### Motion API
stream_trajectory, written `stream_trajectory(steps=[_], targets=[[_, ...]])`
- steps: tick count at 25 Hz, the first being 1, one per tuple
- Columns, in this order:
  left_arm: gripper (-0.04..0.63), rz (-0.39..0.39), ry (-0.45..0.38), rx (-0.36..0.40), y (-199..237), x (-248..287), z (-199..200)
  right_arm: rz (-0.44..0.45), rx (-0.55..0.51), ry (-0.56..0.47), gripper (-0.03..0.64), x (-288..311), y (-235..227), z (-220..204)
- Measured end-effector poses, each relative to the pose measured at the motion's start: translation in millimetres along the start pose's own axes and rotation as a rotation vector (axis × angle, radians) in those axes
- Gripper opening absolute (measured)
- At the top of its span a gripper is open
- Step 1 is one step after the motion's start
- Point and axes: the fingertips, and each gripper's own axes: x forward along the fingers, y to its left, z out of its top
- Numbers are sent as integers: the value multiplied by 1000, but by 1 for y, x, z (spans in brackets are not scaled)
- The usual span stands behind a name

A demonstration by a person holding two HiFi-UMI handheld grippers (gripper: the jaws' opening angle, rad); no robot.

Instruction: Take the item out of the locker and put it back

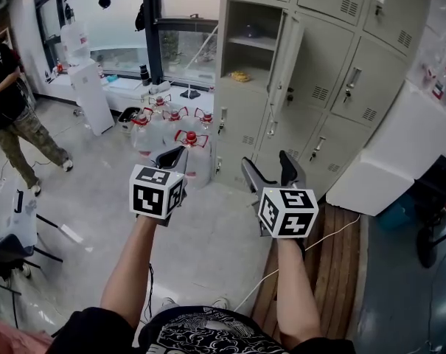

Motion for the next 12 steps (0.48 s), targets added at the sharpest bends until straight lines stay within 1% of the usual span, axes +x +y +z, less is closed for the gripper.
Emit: stream_trajectory(steps=[5, 12], targets=[[1, 14, 4, 9, -11, 3, -1, 17, 9, -4, 411, 0, -10, -4], [1, 37, 9, -4, -12, 9, -5, 53, 3, 2, 411, 5, -12, -8]])
